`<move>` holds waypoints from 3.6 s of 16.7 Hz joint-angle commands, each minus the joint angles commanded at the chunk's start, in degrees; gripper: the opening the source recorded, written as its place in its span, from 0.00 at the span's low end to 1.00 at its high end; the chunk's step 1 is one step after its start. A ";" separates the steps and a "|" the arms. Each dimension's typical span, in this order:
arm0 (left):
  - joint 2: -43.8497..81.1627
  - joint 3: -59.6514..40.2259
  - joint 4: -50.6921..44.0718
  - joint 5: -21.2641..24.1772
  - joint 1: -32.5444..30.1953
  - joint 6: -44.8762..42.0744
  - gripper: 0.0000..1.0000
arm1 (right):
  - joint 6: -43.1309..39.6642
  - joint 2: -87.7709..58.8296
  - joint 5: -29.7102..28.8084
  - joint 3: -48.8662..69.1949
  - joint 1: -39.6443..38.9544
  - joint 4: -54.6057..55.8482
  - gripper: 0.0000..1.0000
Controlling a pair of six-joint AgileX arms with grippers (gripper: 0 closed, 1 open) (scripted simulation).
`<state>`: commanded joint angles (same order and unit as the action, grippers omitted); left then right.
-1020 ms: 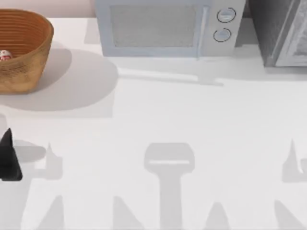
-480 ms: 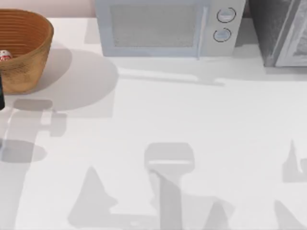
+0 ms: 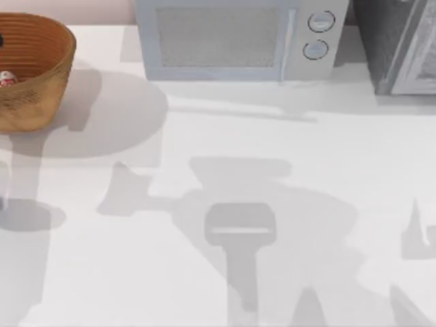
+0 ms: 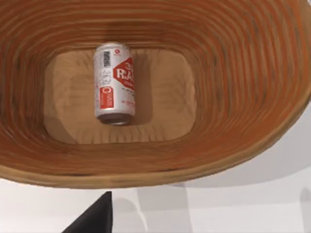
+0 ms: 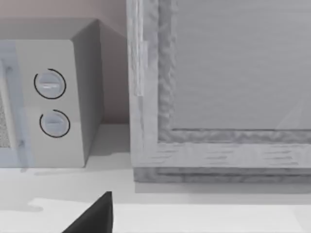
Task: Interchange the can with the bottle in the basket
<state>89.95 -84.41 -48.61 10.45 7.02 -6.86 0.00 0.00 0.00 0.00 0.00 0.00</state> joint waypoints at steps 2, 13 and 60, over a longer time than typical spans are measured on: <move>9.23 -9.18 -4.71 1.05 0.92 -0.85 1.00 | 0.00 0.00 0.00 0.00 0.00 0.00 1.00; 48.80 -48.37 -24.49 5.66 5.04 -4.53 1.00 | 0.00 0.00 0.00 0.00 0.00 0.00 1.00; 53.91 -43.95 -16.55 6.66 3.57 -3.61 0.00 | 0.00 0.00 0.00 0.00 0.00 0.00 1.00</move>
<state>143.85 -128.36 -65.16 17.11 10.59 -10.46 0.00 0.00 0.00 0.00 0.00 0.00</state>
